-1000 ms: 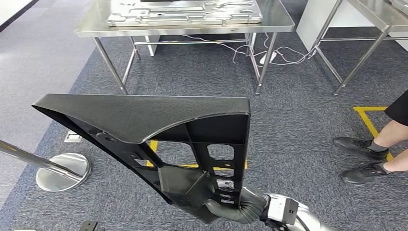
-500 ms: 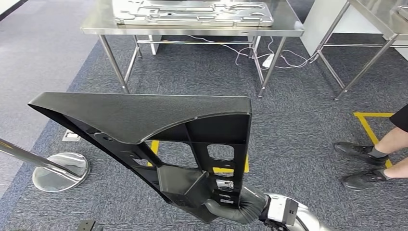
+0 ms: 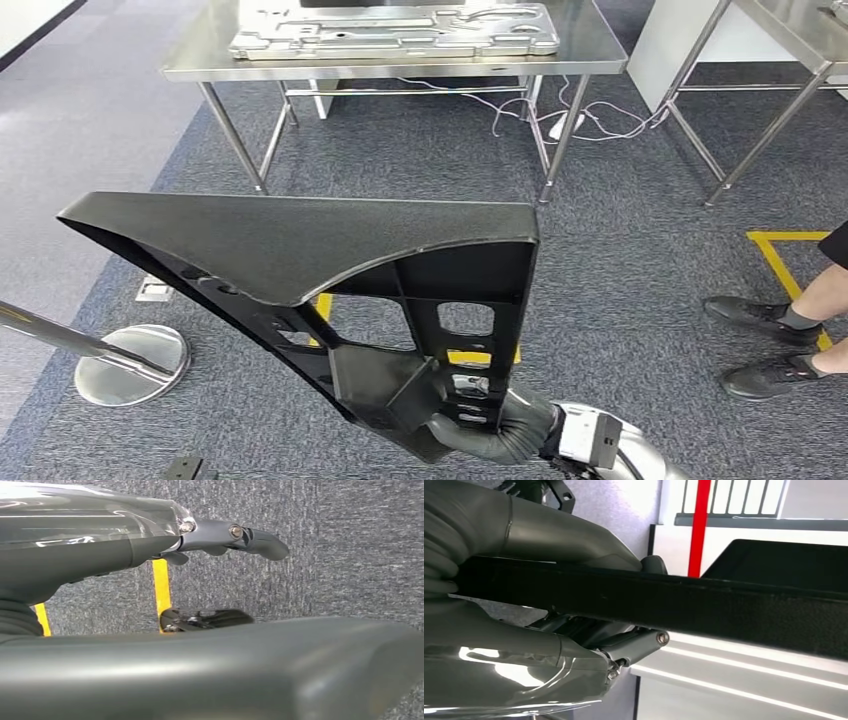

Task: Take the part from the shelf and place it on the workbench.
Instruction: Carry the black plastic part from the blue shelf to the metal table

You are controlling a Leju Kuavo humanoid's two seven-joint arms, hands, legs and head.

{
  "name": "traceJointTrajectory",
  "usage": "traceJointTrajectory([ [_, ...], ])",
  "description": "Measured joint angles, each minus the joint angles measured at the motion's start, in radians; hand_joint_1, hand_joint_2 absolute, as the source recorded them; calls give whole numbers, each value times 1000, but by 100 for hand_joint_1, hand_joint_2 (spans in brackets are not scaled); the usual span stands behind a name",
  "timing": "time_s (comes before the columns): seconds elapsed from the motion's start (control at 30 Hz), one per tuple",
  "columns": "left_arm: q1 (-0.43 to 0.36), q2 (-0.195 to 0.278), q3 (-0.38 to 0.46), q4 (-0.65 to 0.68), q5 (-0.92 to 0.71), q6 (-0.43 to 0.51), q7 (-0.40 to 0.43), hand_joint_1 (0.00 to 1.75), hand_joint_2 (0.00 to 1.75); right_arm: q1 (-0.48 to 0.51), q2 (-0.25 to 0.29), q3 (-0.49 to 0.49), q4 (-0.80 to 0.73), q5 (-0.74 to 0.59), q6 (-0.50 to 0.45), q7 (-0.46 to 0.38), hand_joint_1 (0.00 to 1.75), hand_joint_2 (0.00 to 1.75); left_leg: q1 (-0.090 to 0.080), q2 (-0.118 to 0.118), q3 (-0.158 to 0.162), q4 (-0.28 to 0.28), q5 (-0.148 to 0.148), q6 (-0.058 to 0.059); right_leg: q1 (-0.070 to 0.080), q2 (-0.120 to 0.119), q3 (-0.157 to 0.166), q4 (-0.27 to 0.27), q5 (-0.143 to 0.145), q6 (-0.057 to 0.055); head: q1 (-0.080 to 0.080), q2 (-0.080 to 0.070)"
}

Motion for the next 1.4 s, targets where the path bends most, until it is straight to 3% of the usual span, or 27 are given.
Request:
traceJointTrajectory([
  [0.07, 0, 0, 0, 0, -1, 0, 0, 0, 175, 0, 1, 0, -1, 0, 0, 0, 175, 175, 0, 1, 40, -109, 81, 4, -1, 0, 16, 0, -11, 5, 0, 0],
  [0.13, 0, 0, 0, 0, -1, 0, -1, 0, 175, -1, 2, 0, -1, 0, 0, -1, 175, 175, -3, 1, 83, -210, 127, 14, 2, 1, 26, 1, -21, 14, 0, 0],
  [0.27, -1, 0, -1, 0, -2, 0, -1, 0, 175, -2, 3, -1, -3, 1, 0, -2, 175, 175, -8, 1, 98, -247, 114, 38, 2, 2, 26, -2, -28, 36, 0, 0],
  [0.33, -1, 1, -1, 0, -2, 0, -2, 0, 175, -2, 4, -1, -4, 1, 0, -4, 175, 175, -5, 1, 108, -257, 113, 51, 1, 2, 10, 40, -54, 43, 0, 0],
  [0.43, -3, 1, -2, 0, -4, 0, -2, 0, 175, 1, 4, -1, -5, 1, 0, -6, 175, 175, -6, 2, 121, -260, 104, 64, 2, 3, -93, 226, -125, 45, 0, 0],
  [0.47, -2, 1, -2, 0, -4, 0, -2, 0, 175, 3, 4, -1, -5, 1, 0, -6, 175, 175, -7, 2, 126, -260, 99, 65, 3, 3, -122, 269, -129, 45, 0, 0],
  [0.5, -2, 1, -2, 0, -5, 0, -2, 0, 175, 4, 4, -1, -5, 1, 0, -6, 175, 175, -8, 1, 133, -260, 94, 65, 3, 4, -135, 275, -111, 45, 0, 0],
  [0.53, -1, 1, -2, 0, -6, 0, -2, 0, 175, 4, 4, -1, -5, 1, 0, -6, 175, 175, -9, 0, 142, -260, 88, 64, 3, 4, -128, 241, -75, 44, 0, 0],
  [0.6, -2, 1, -2, 0, -8, 0, -2, 0, 175, 3, 4, -1, -5, 1, 0, -6, 175, 175, -10, -2, 163, -259, 72, 57, 6, 4, -82, 116, 9, 38, 0, 0],
  [0.63, -3, 1, -2, 0, -9, 0, -2, 0, 175, 3, 4, -1, -5, 2, 0, -6, 175, 175, -12, -2, 170, -259, 66, 52, 9, 4, -60, 64, 30, 33, 0, 0],
  [0.73, -5, 1, -2, 0, -10, 0, -2, 0, 175, 4, 4, -3, -7, 6, -4, -9, 175, 175, -12, -1, 175, -262, 56, 38, 14, 7, -40, 19, 23, 20, -1, 0],
  [0.83, -8, 2, -3, 0, -11, 0, -2, 0, 175, 4, 7, -6, -12, 8, -9, -17, 175, 175, -11, 0, 167, -232, 32, 22, 4, 5, -27, 8, 18, 6, -2, 0],
  [0.87, -8, 2, -3, 0, -11, 0, -2, 0, 175, 5, 9, -7, -14, 10, -11, -20, 175, 175, -9, 1, 145, -188, 11, 16, 1, 3, -21, 6, 15, 1, -3, 0],
  [0.93, -6, 2, -4, 0, -11, 0, -1, 0, 175, 7, 12, -7, -17, 13, -12, -25, 175, 175, -4, 1, 67, -56, -35, 6, 0, 1, -13, 5, 7, -3, -4, 0],
  [0.97, -4, 2, -4, 0, -11, 0, 0, 0, 175, 10, 12, -7, -17, 15, -12, -27, 175, 175, -2, 1, 32, -5, -42, 3, 0, 1, -8, 5, 2, -3, -4, 0],
  [1.0, -2, 2, -4, 0, -11, 0, 0, 0, 175, 13, 13, -7, -17, 16, -12, -28, 175, 175, -1, 1, 10, 14, -29, 1, 0, 1, 0, 5, -5, -2, -4, 0],
  [1.03, -1, 2, -4, 0, -11, 0, 1, 0, 175, 15, 13, -7, -17, 17, -12, -29, 175, 175, -1, 1, 9, -8, 6, 1, -1, 2, 10, 5, -12, 0, -4, 0],
  [1.1, 0, 2, -4, 0, -11, 0, 1, 0, 175, 17, 14, -8, -18, 16, -12, -30, 175, 175, 0, -1, 46, -124, 96, 6, -2, 5, 32, 5, -28, 7, -4, 0],
  [1.13, 1, 2, -4, 0, -11, 0, 1, 0, 175, 16, 15, -8, -19, 17, -12, -31, 175, 175, -2, -3, 66, -176, 125, 10, -1, 7, 39, 5, -34, 11, -4, 0],
  [1.17, 2, 2, -4, 0, -11, 0, 1, 0, 175, 16, 15, -8, -20, 16, -12, -32, 175, 175, -4, -5, 79, -210, 133, 15, 0, 9, 42, 5, -39, 16, -4, 0],
  [1.3, 3, 2, -4, 0, -11, 0, 0, 0, 175, 17, 17, -12, -25, 16, -11, -32, 175, 175, -5, -4, 95, -242, 115, 39, -1, 12, 44, 2, -48, 38, -4, 0],
  [1.37, 1, 2, -4, 0, -11, 0, -1, 0, 175, 15, 17, -16, -27, 16, -11, -33, 175, 175, -1, 1, 109, -252, 112, 52, 0, 11, 20, 60, -80, 44, -3, 0],
  [1.4, 1, 3, -4, 0, -11, 0, -1, 0, 175, 16, 17, -17, -27, 16, -11, -33, 175, 175, -2, 3, 115, -253, 108, 57, 0, 11, -12, 119, -104, 44, -3, 0],
])
